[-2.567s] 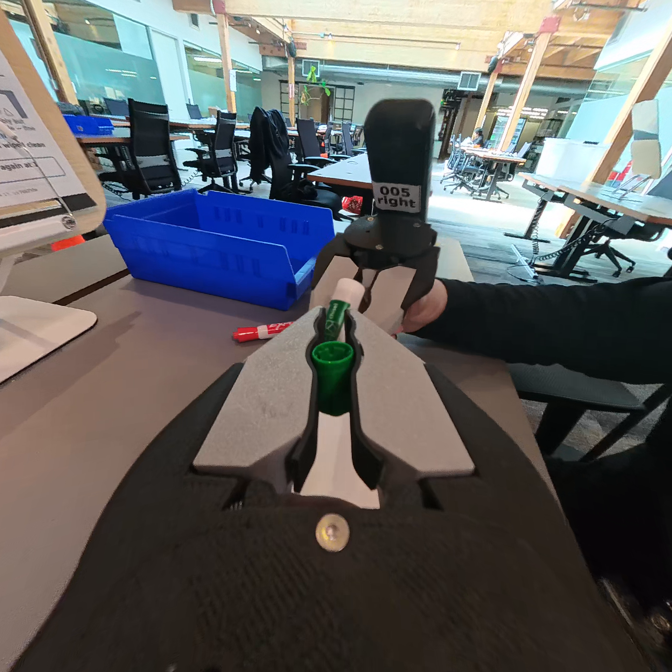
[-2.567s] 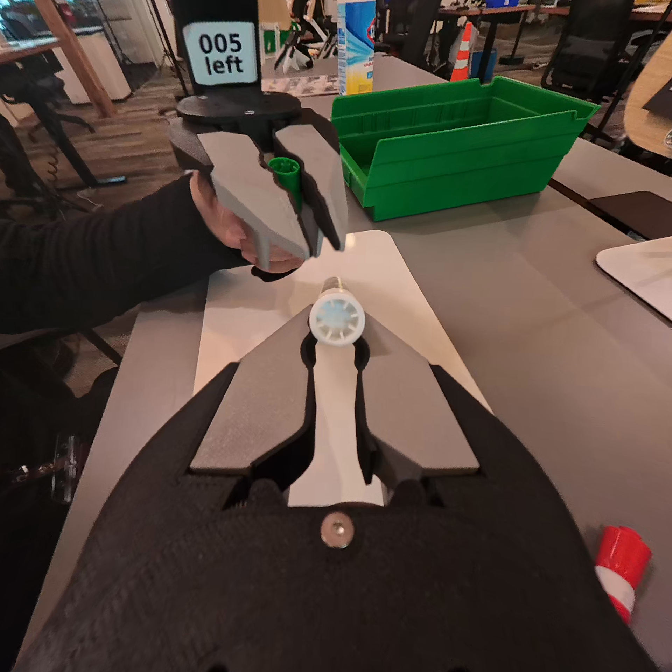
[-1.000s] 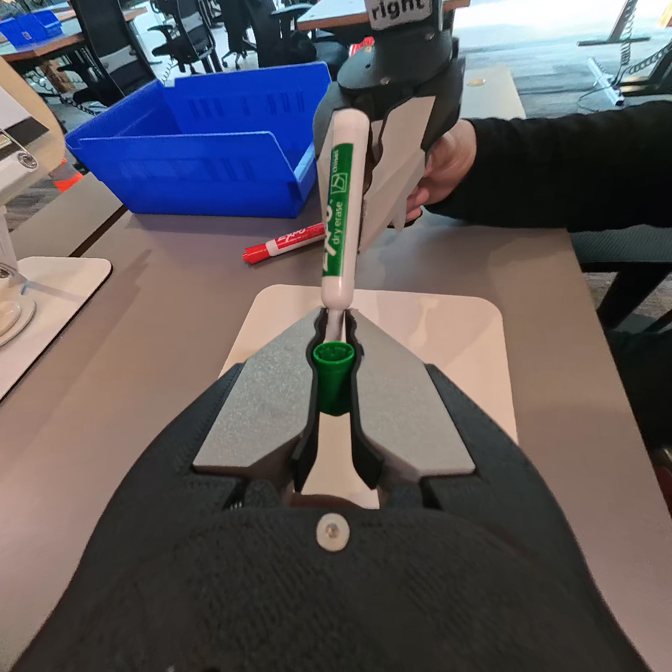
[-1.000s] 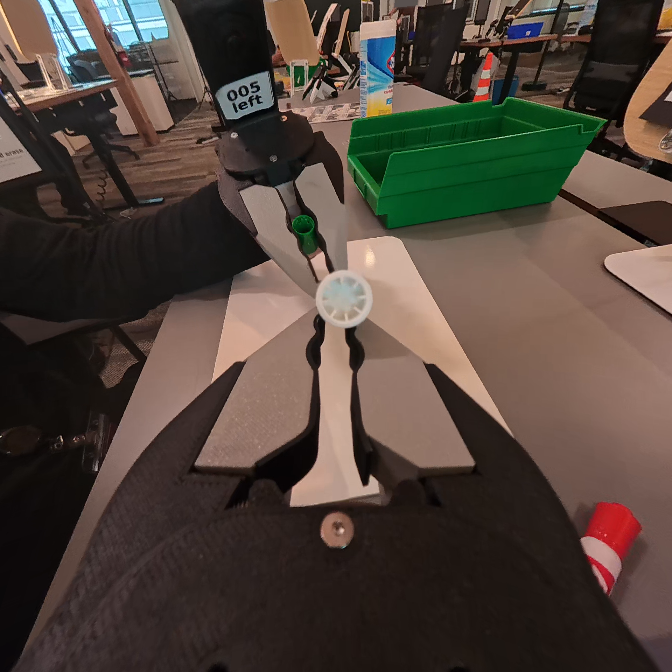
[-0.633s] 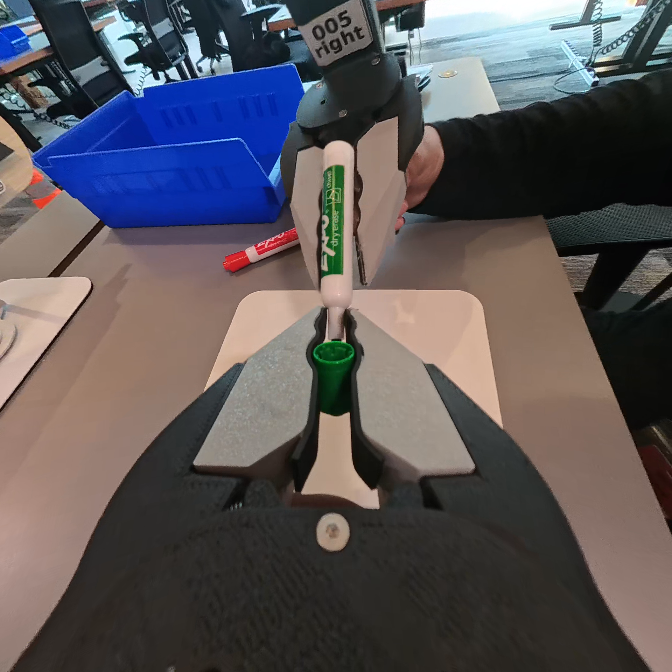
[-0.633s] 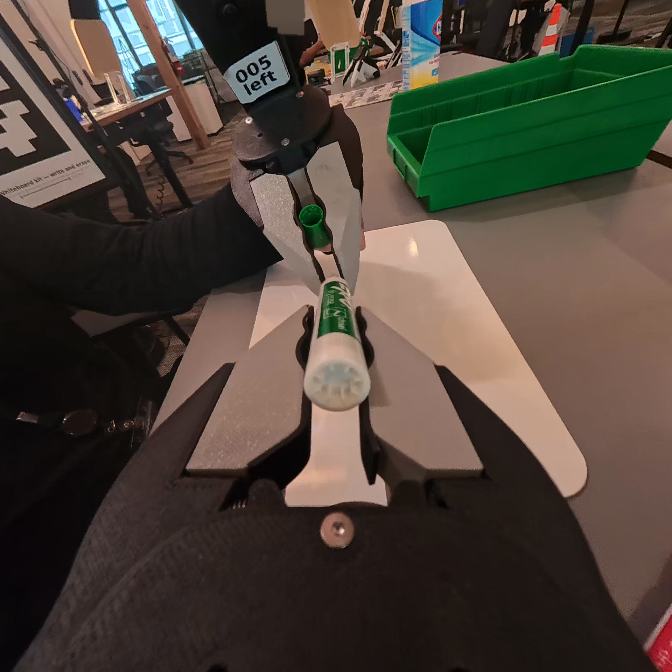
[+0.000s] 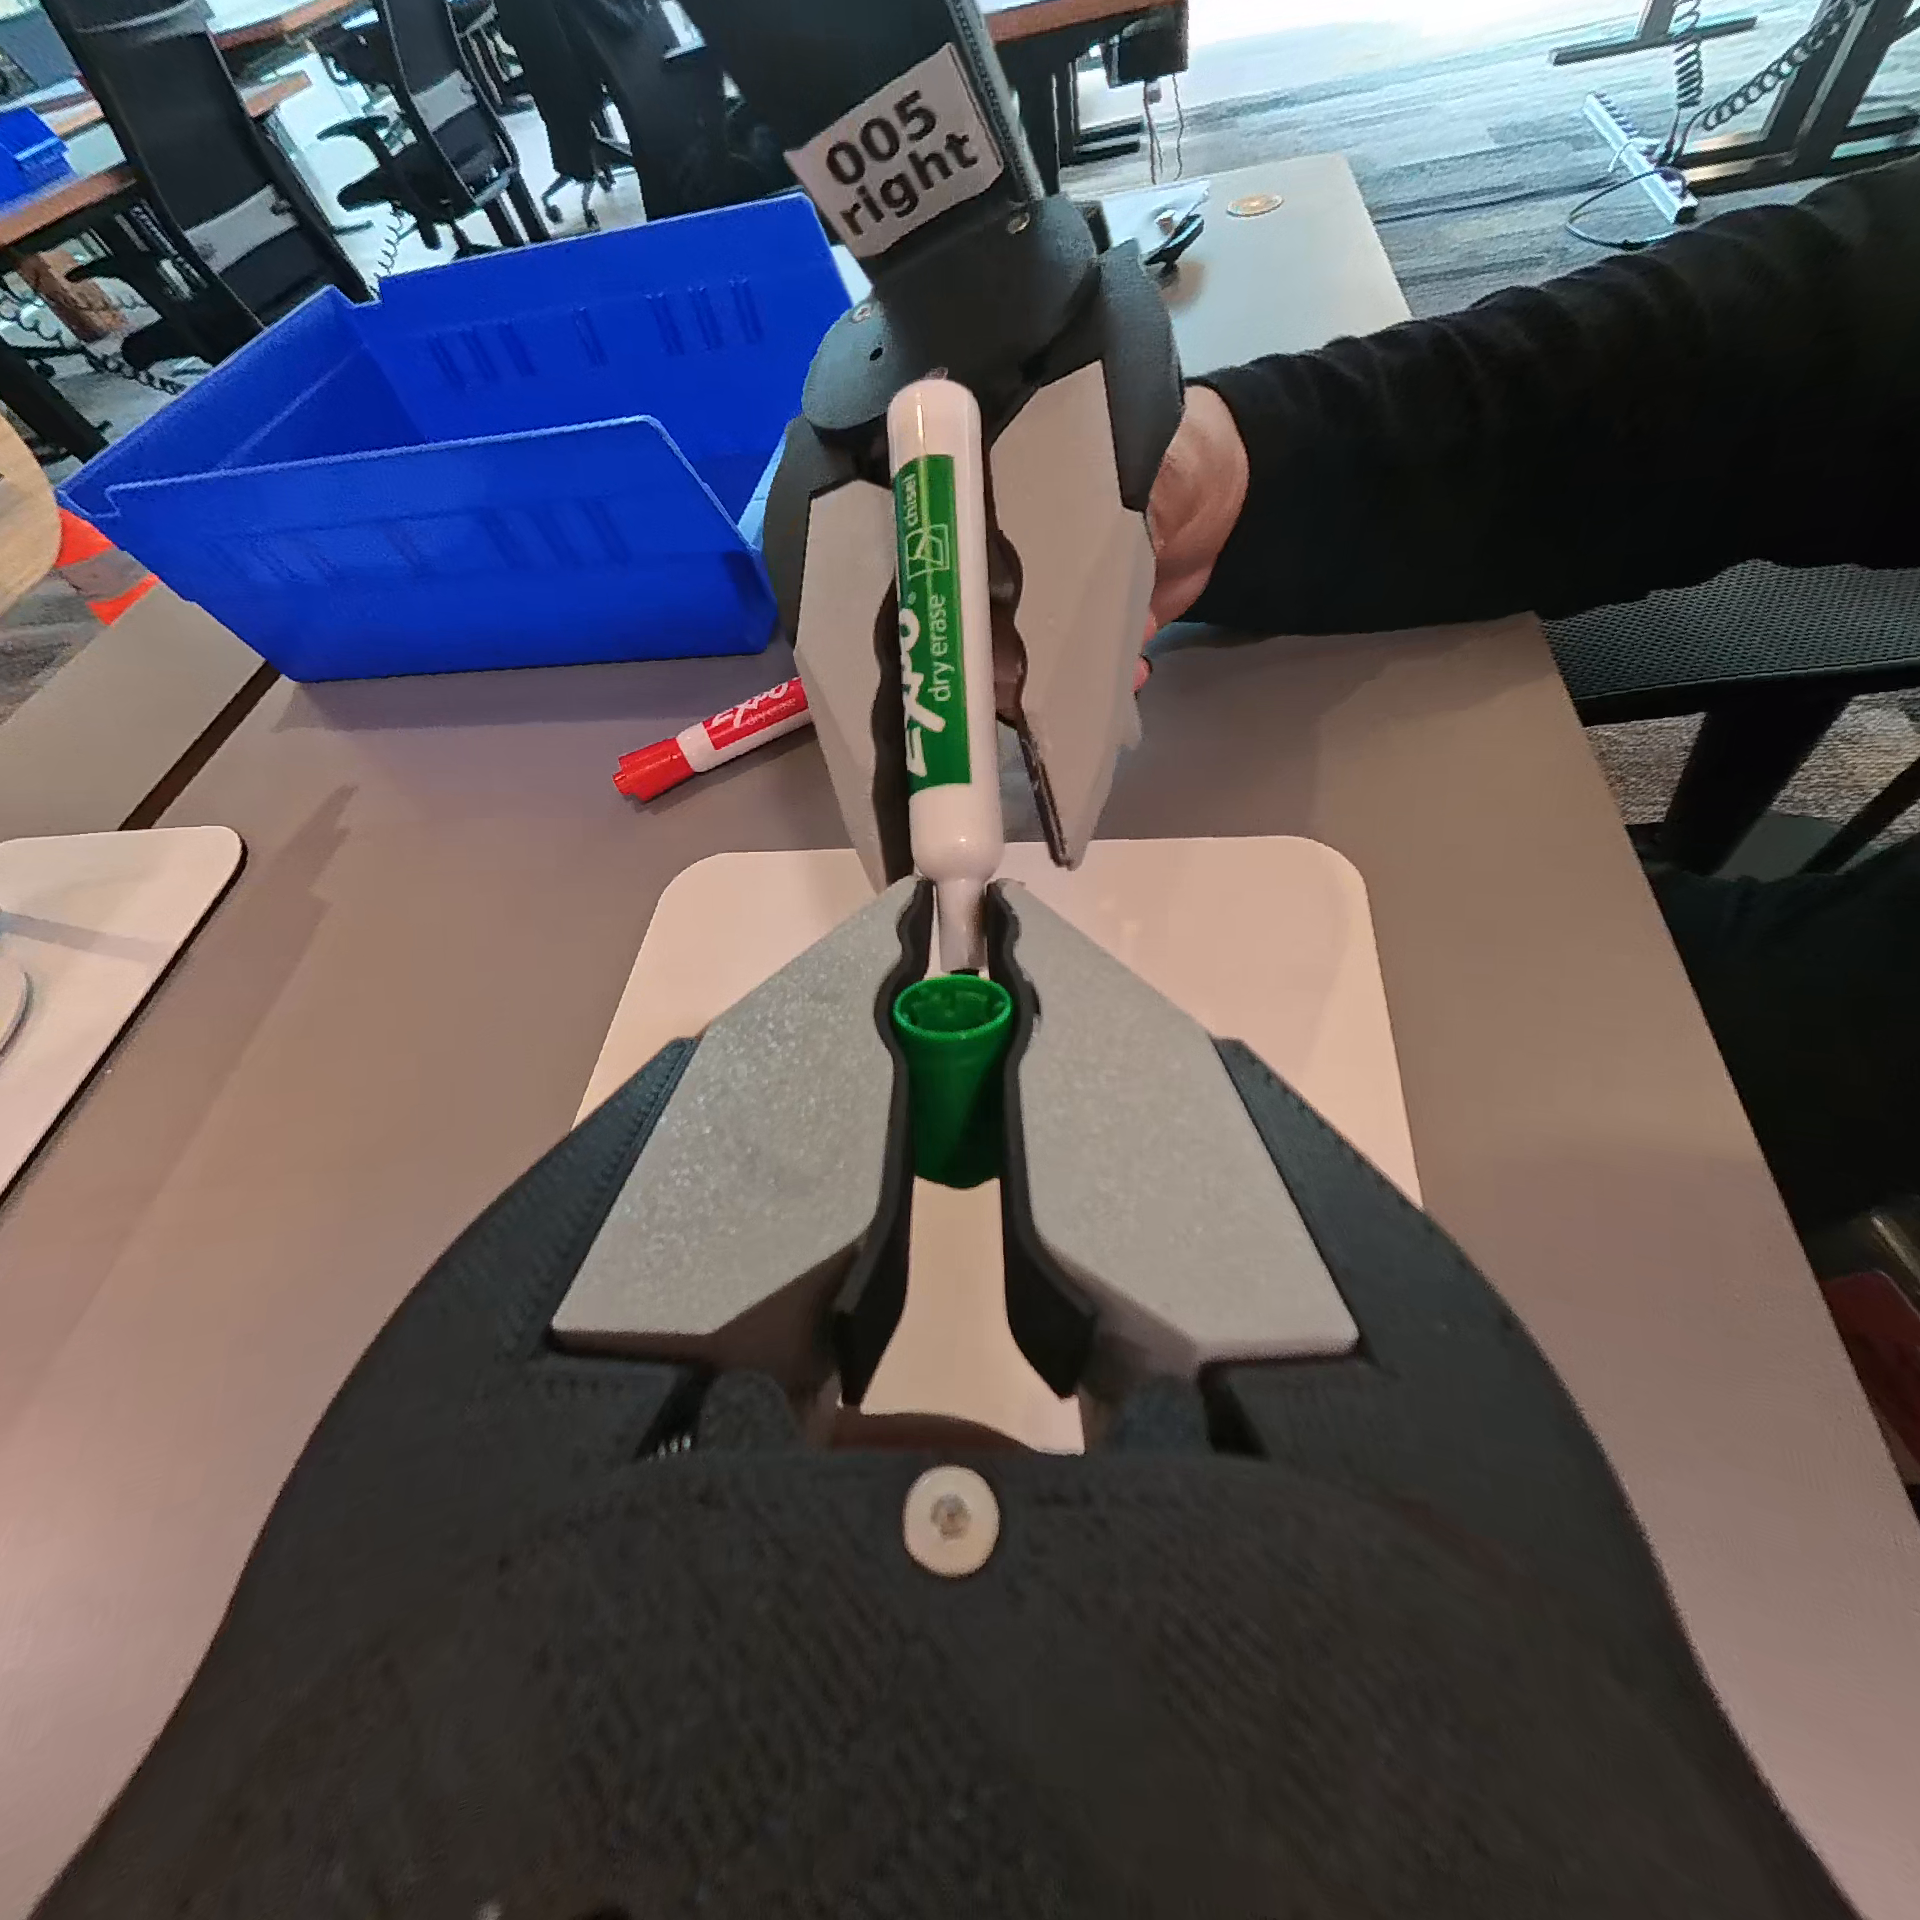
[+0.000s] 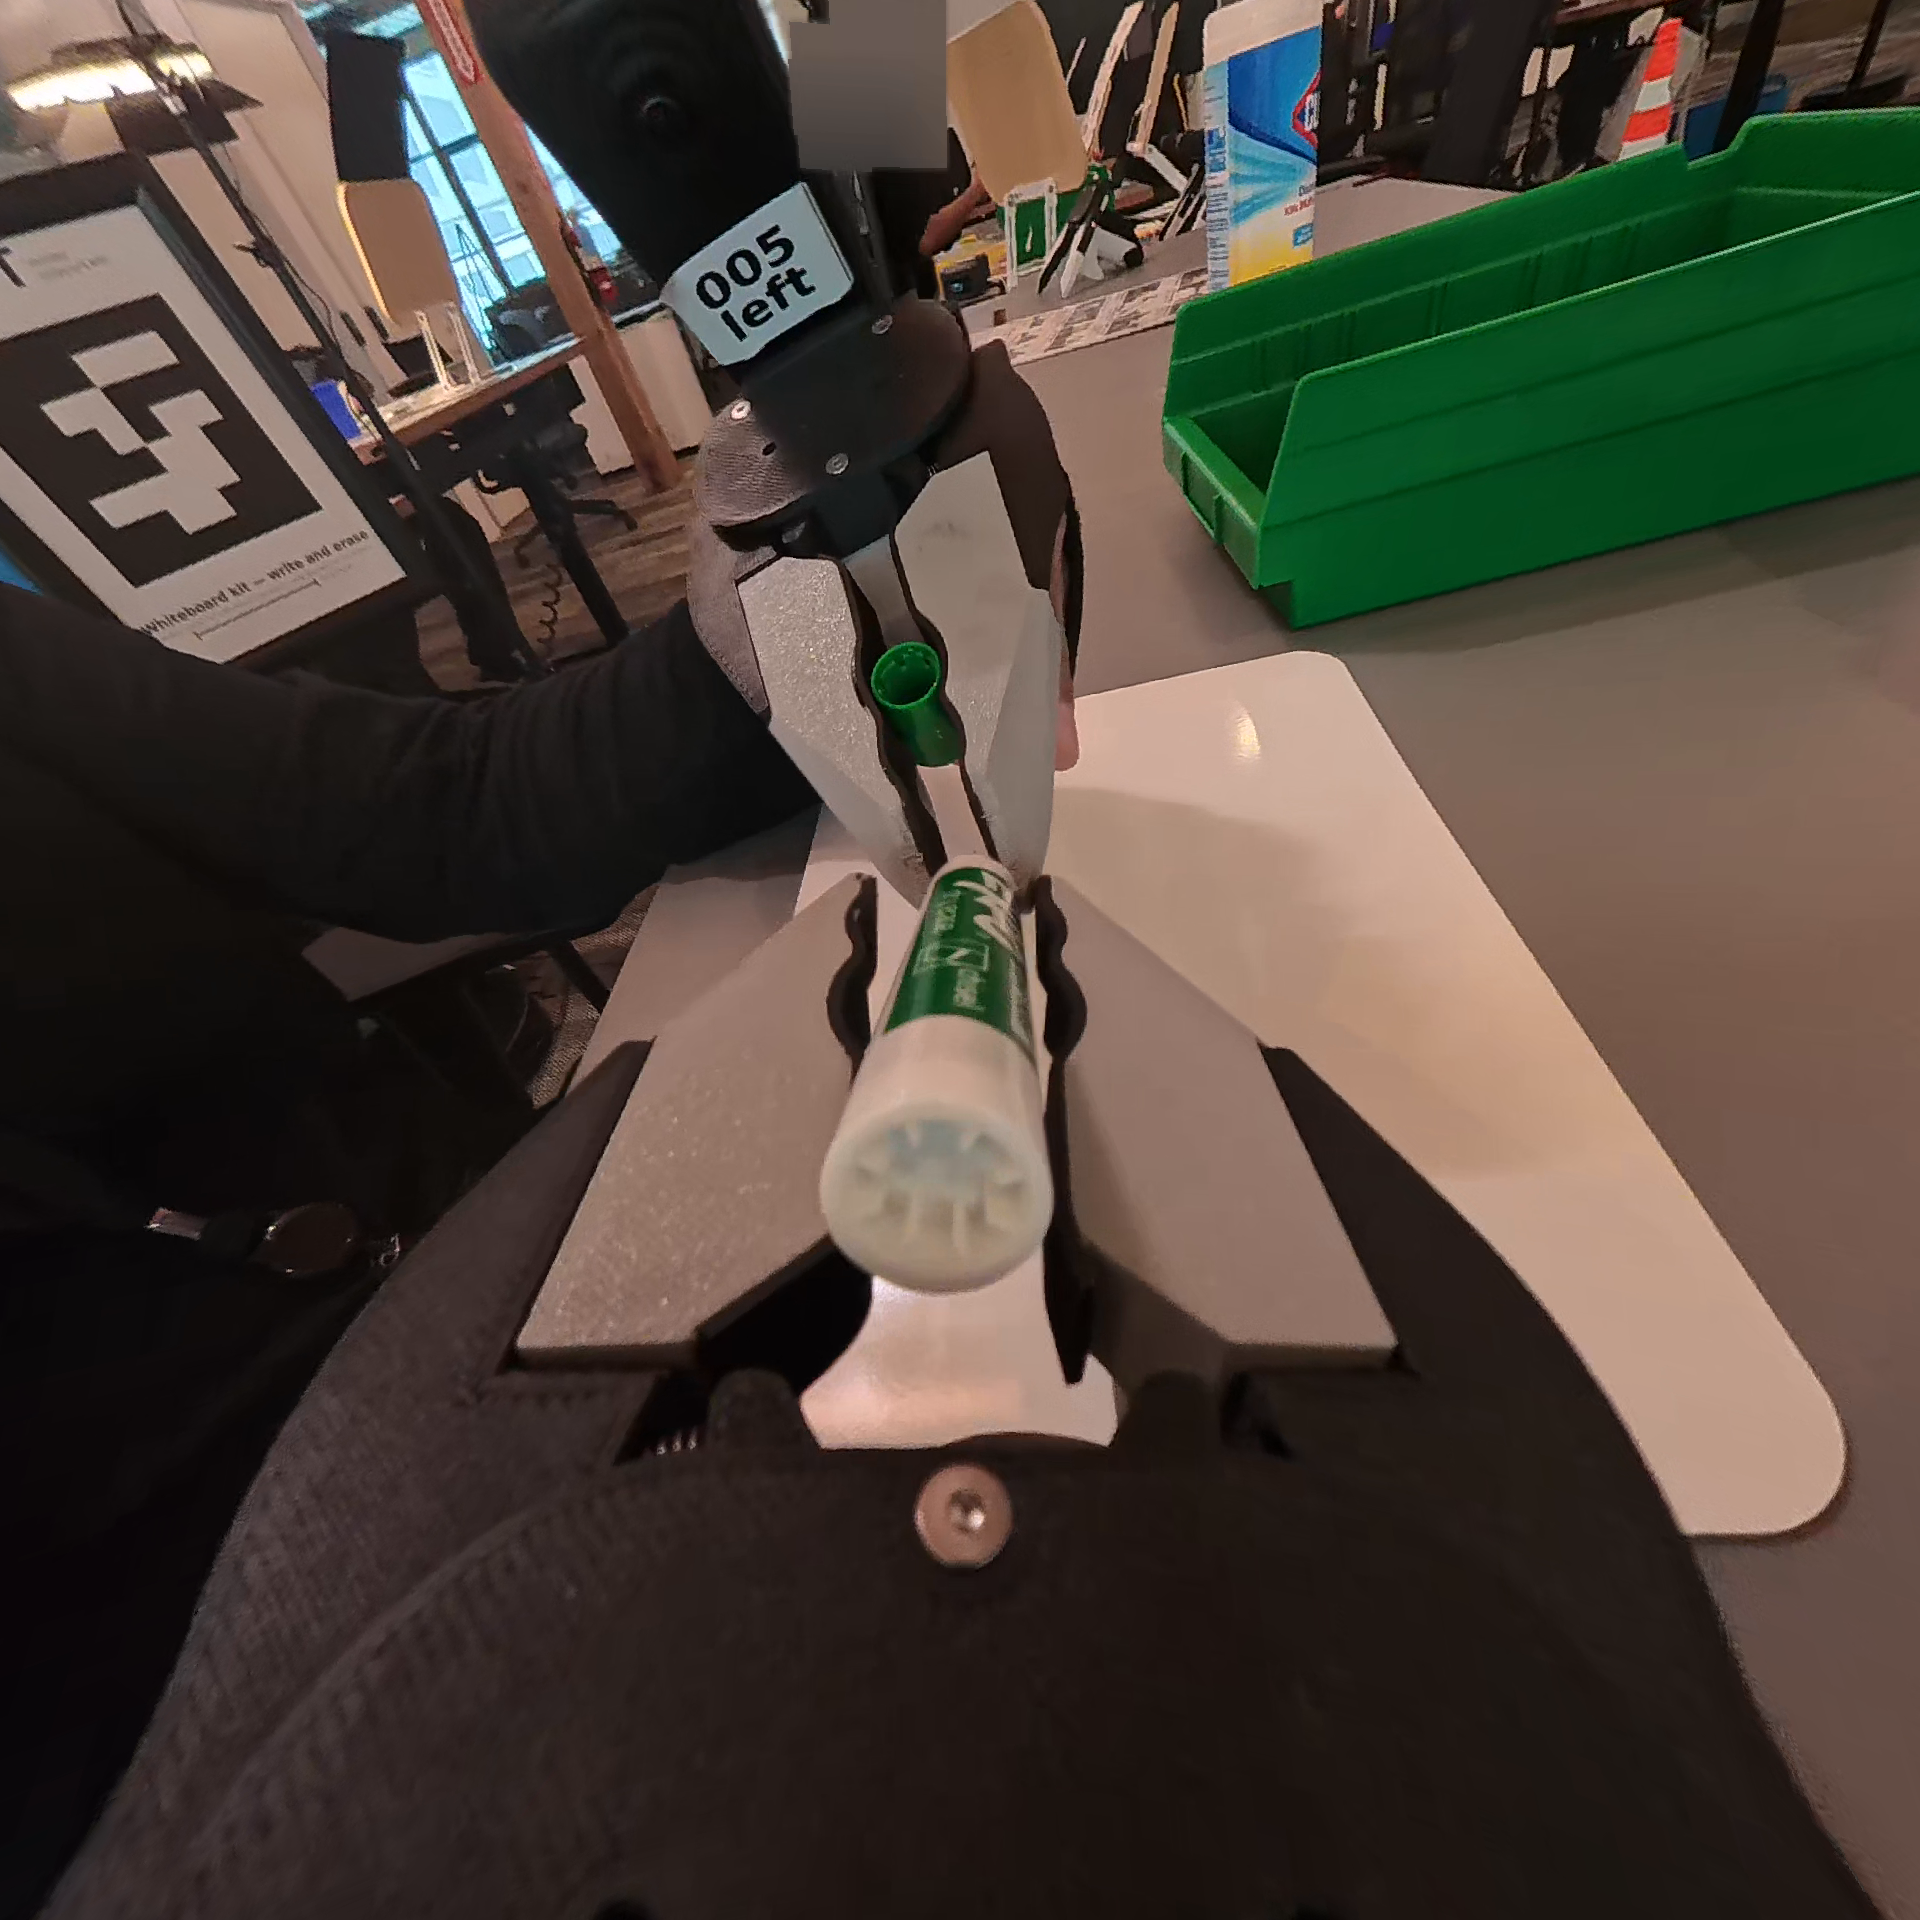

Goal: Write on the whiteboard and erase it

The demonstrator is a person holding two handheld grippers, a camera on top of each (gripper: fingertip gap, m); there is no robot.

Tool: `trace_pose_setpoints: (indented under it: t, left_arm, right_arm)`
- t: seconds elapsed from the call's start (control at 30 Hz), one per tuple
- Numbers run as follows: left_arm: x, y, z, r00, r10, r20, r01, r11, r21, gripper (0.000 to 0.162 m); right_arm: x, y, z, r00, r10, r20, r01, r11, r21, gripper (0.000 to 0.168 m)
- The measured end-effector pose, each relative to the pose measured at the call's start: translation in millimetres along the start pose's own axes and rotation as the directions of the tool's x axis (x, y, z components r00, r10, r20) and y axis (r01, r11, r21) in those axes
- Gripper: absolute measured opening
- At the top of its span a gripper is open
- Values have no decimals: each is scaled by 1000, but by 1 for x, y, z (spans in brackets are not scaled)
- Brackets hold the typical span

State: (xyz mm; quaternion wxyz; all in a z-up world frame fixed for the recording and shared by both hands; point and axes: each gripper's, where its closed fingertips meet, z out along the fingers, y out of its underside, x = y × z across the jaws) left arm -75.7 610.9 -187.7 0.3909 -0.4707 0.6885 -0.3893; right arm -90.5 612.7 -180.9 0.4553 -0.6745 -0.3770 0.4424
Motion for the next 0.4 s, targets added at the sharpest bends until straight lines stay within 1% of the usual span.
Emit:
trace_pose_setpoints:
  t: [0.07,0.17,0.3,0.4]
  left_arm:
    - [1,0,1,1000,9,3,-9,1000,-4,9]
    - [2,0,3,1000,21,7,-21,1000,-9,9]
    - [0,-4,2,999,31,23,-31,999,6,9]
    - [0,-5,3,998,44,33,-44,999,8,9]
  right_arm:
    - [-1,0,1,1000,3,3,-3,1000,0,30]
    - [0,0,2,1000,1,-2,-2,1000,-1,28]
    - [-2,-5,0,999,32,26,-33,999,33,32]
    - [-2,-5,1,999,38,23,-39,999,36,32]
